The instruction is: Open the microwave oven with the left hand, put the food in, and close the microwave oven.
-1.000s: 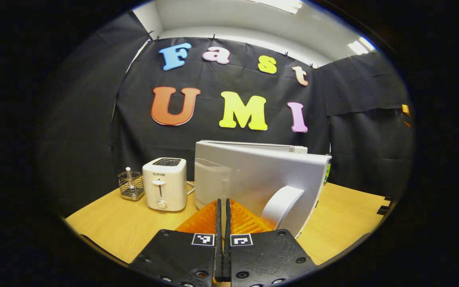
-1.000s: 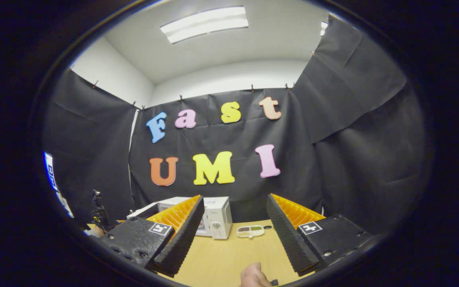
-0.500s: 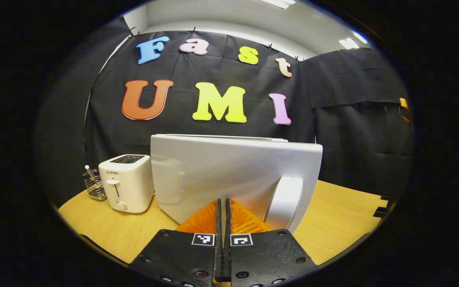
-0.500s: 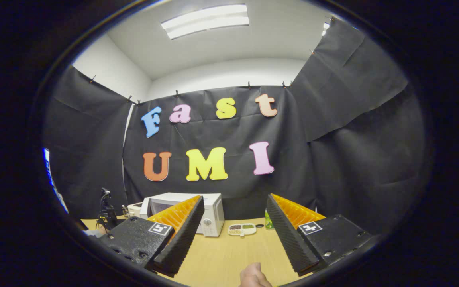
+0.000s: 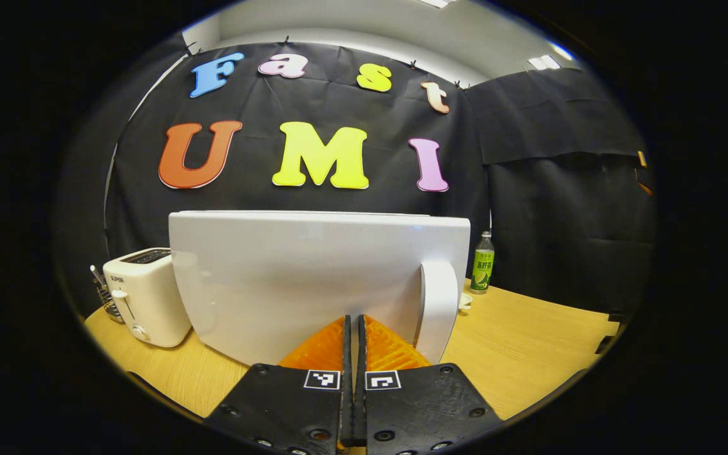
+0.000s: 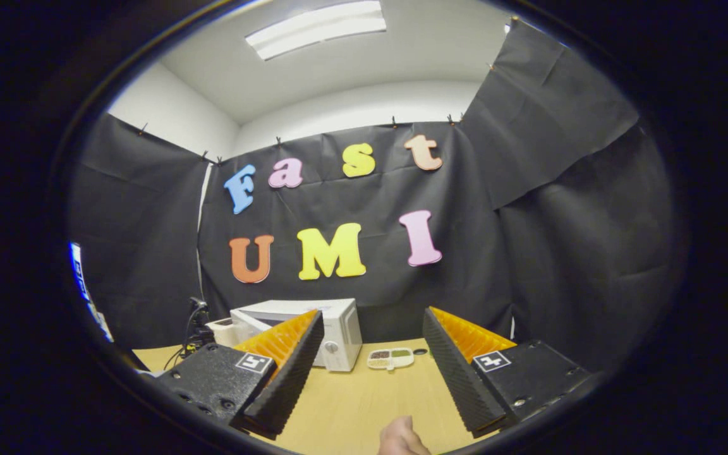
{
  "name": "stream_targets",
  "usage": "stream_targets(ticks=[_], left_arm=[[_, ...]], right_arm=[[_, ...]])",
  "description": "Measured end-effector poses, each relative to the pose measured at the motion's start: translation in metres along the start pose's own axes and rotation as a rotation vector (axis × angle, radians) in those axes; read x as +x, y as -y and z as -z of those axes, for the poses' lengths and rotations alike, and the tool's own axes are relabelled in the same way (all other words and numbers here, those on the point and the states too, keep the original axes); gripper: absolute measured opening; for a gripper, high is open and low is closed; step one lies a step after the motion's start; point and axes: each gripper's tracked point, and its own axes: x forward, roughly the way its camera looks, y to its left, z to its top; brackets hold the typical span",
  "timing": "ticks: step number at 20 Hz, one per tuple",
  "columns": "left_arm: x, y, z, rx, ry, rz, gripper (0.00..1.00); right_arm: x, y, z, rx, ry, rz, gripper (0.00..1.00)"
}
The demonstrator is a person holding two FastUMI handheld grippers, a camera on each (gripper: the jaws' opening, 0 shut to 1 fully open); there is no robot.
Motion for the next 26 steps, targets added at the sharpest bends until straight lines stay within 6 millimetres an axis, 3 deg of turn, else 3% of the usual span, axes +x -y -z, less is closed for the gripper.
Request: stream_targets(ticks=[1, 2, 3, 4, 6, 7, 8, 10, 11, 12, 13, 14, 15, 18, 19, 20, 21, 22, 23, 24, 25, 26], left_arm=[[0.01, 0.005, 0.001, -0.002, -0.005, 0.014, 0.0], [0.018, 0.009, 0.001, 0.004, -0.012, 0.015, 0.01], [0.028, 0.01, 0.002, 0.015, -0.021, 0.012, 0.0], [0.037, 0.012, 0.004, 0.03, -0.029, 0.014, 0.0], [0.056, 0.012, 0.001, 0.051, -0.019, -0.01, 0.01], [0.067, 0.013, 0.003, 0.041, -0.024, -0.014, 0.0], [0.078, 0.013, 0.004, 0.029, -0.028, -0.021, 0.01], [0.099, 0.013, 0.002, 0.004, -0.034, -0.034, 0.01], [0.109, 0.016, 0.002, -0.007, -0.04, -0.024, 0.0], [0.119, 0.015, 0.001, -0.001, -0.039, -0.034, 0.0], [0.123, 0.016, 0.001, 0.005, -0.05, -0.025, 0.0], [0.128, 0.012, -0.007, 0.021, -0.022, -0.046, 0.01], [0.137, 0.015, 0.0, 0.005, -0.052, -0.037, 0.0], [0.131, 0.015, -0.005, -0.038, -0.048, -0.03, 0.0], [0.13, 0.015, -0.004, -0.041, -0.054, -0.034, 0.0], [0.13, 0.015, -0.004, -0.04, -0.063, -0.041, 0.0], [0.127, 0.016, -0.003, -0.053, -0.074, -0.034, 0.0], [0.124, 0.019, -0.003, -0.068, -0.086, -0.027, 0.0], [0.116, 0.017, -0.003, -0.081, -0.097, -0.032, 0.01], [0.106, 0.014, -0.009, -0.096, -0.093, -0.048, 0.01], [0.095, 0.013, -0.016, -0.119, -0.091, -0.053, 0.01], [0.079, 0.011, -0.025, -0.138, -0.089, -0.07, 0.01]], right_arm=[[0.003, 0.003, 0.003, 0.0, -0.001, 0.003, 0.91], [0.005, 0.007, 0.005, 0.0, -0.002, 0.01, 1.0], [0.008, 0.011, 0.008, 0.001, -0.001, 0.015, 0.91], [0.012, 0.015, 0.01, 0.001, -0.004, 0.021, 1.0], [0.018, 0.025, 0.018, 0.0, -0.018, 0.039, 1.0], [0.02, 0.028, 0.021, -0.001, -0.027, 0.046, 0.91], [0.022, 0.03, 0.023, 0.002, -0.028, 0.047, 0.9], [0.026, 0.031, 0.025, 0.006, -0.03, 0.034, 0.91], [0.026, 0.029, 0.025, 0.011, -0.026, 0.023, 1.0], [0.027, 0.029, 0.024, 0.015, -0.021, 0.015, 0.91], [0.028, 0.032, 0.024, 0.021, -0.016, 0.013, 0.91], [0.029, 0.034, 0.025, 0.025, -0.014, 0.015, 1.0], [0.03, 0.036, 0.027, 0.026, -0.017, 0.016, 1.0], [0.03, 0.036, 0.028, 0.043, -0.032, 0.027, 1.0], [0.029, 0.033, 0.03, 0.046, -0.039, 0.027, 0.91], [0.027, 0.03, 0.03, 0.048, -0.042, 0.023, 0.9], [0.026, 0.025, 0.03, 0.05, -0.044, 0.016, 1.0], [0.025, 0.02, 0.03, 0.052, -0.046, 0.006, 0.91], [0.024, 0.019, 0.031, 0.058, -0.047, 0.004, 0.91], [0.022, 0.019, 0.03, 0.068, -0.045, 0.011, 1.0], [0.023, 0.018, 0.031, 0.073, -0.049, 0.016, 0.91], [0.023, 0.016, 0.034, 0.074, -0.062, 0.02, 1.0]])
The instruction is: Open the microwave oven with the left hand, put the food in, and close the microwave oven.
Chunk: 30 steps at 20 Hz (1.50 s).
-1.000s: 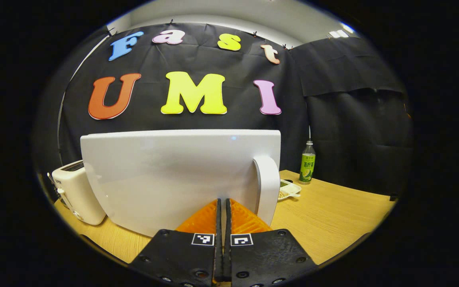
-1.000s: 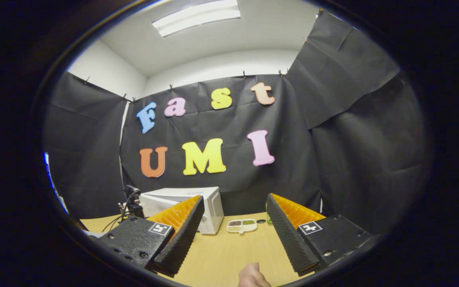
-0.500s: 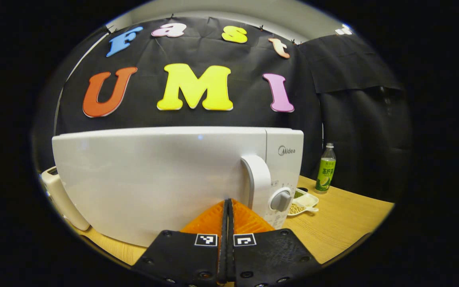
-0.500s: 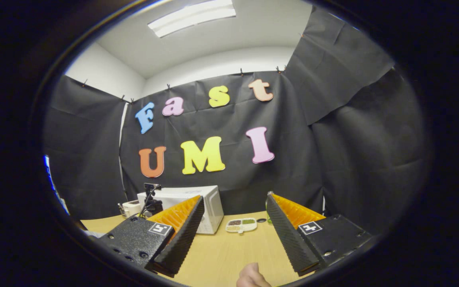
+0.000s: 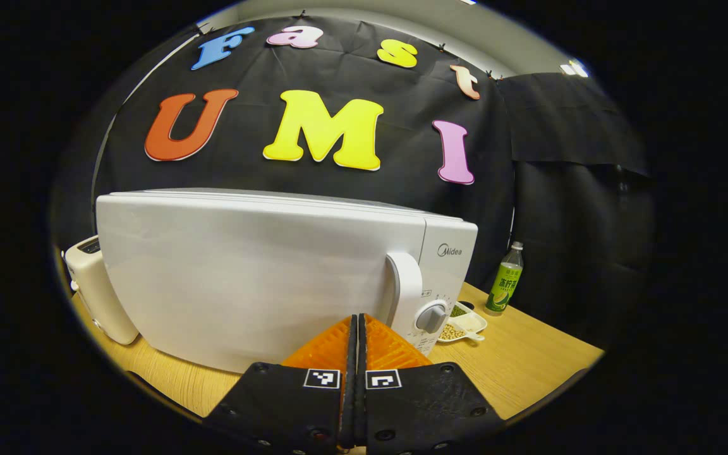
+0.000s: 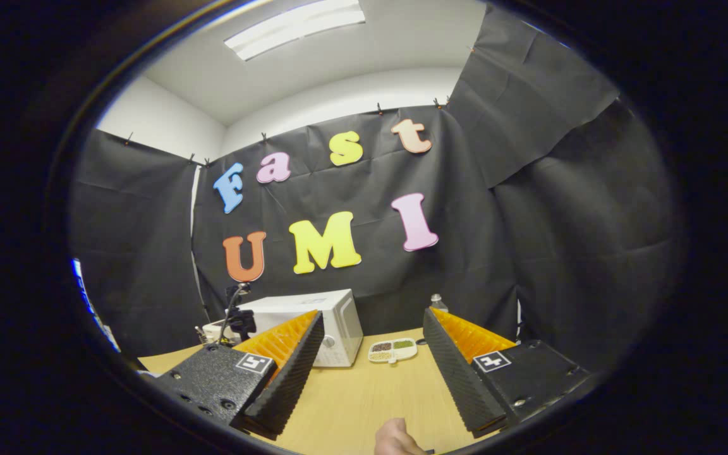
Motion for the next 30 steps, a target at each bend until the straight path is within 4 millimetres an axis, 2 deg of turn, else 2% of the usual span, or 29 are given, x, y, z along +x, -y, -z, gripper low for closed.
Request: stream_targets(ticks=[1, 2, 3, 4, 5, 7, 8, 9, 11, 12, 13, 14, 15, 16, 20, 22, 24, 25, 26, 27, 28, 29, 30], left_arm=[[-0.014, -0.003, -0.008, -0.005, 0.009, -0.015, 0.01], [-0.032, -0.011, -0.018, 0.009, 0.021, -0.053, 0.01], [-0.052, -0.013, -0.024, 0.013, 0.022, -0.07, 0.01], [-0.056, -0.01, -0.027, 0.009, 0.02, -0.063, 0.0], [-0.082, -0.005, -0.037, 0.002, 0.029, -0.051, 0.33], [-0.123, -0.009, -0.058, 0.003, 0.052, -0.087, 0.48], [-0.14, -0.007, -0.064, 0.003, 0.057, -0.108, 0.48], [-0.164, -0.003, -0.073, 0.009, 0.062, -0.118, 0.83], [-0.198, 0.005, -0.095, 0.038, 0.084, -0.142, 0.95], [-0.219, 0.012, -0.103, 0.062, 0.092, -0.156, 0.95], [-0.24, 0.014, -0.109, 0.093, 0.092, -0.18, 1.0], [-0.263, 0.017, -0.116, 0.13, 0.101, -0.21, 0.95], [-0.285, 0.021, -0.124, 0.164, 0.117, -0.236, 0.83], [-0.306, 0.028, -0.129, 0.19, 0.132, -0.25, 0.95], [-0.385, 0.043, -0.138, 0.171, 0.217, -0.344, 0.96], [-0.41, 0.049, -0.137, 0.146, 0.237, -0.379, 0.96], [-0.425, 0.048, -0.144, 0.189, 0.266, -0.41, 0.96], [-0.424, 0.053, -0.141, 0.197, 0.265, -0.401, 0.96], [-0.423, 0.059, -0.137, 0.194, 0.256, -0.381, 0.96], [-0.42, 0.064, -0.133, 0.189, 0.248, -0.357, 0.95], [-0.418, 0.065, -0.131, 0.18, 0.241, -0.342, 0.95], [-0.414, 0.063, -0.13, 0.174, 0.237, -0.335, 0.87], [-0.412, 0.061, -0.128, 0.169, 0.235, -0.331, 0.89]], right_arm=[[-0.001, -0.001, 0.002, -0.001, -0.012, 0.006, 1.0], [-0.003, -0.003, 0.003, -0.005, -0.024, 0.007, 0.91], [-0.005, -0.007, 0.002, -0.008, -0.028, 0.009, 1.0], [-0.007, -0.009, 0.001, -0.013, -0.034, 0.012, 0.91], [-0.009, -0.013, 0.001, -0.018, -0.04, 0.012, 0.91], [-0.014, -0.019, -0.005, -0.019, -0.038, 0.023, 0.91], [-0.016, -0.022, -0.008, -0.021, -0.038, 0.029, 0.91], [-0.019, -0.026, -0.012, -0.024, -0.041, 0.037, 0.91], [-0.023, -0.036, -0.024, -0.036, -0.034, 0.048, 0.91], [-0.025, -0.039, -0.031, -0.044, -0.026, 0.058, 0.91], [-0.027, -0.044, -0.038, -0.049, -0.016, 0.065, 1.0], [-0.027, -0.049, -0.045, -0.053, -0.011, 0.072, 1.0], [-0.028, -0.055, -0.05, -0.054, -0.004, 0.073, 0.91], [-0.028, -0.063, -0.055, -0.056, -0.002, 0.069, 0.91], [-0.032, -0.094, -0.063, -0.067, 0.002, 0.036, 0.91], [-0.038, -0.103, -0.061, -0.055, 0.007, 0.026, 0.91], [-0.045, -0.113, -0.059, -0.03, 0.012, 0.0, 0.91], [-0.047, -0.116, -0.058, -0.029, 0.006, -0.008, 1.0], [-0.049, -0.116, -0.058, -0.036, 0.003, -0.009, 1.0], [-0.05, -0.114, -0.062, -0.045, 0.011, -0.005, 0.91], [-0.051, -0.113, -0.066, -0.054, 0.022, 0.004, 0.91], [-0.052, -0.112, -0.068, -0.062, 0.03, 0.015, 0.91], [-0.053, -0.111, -0.069, -0.063, 0.035, 0.022, 0.9]])
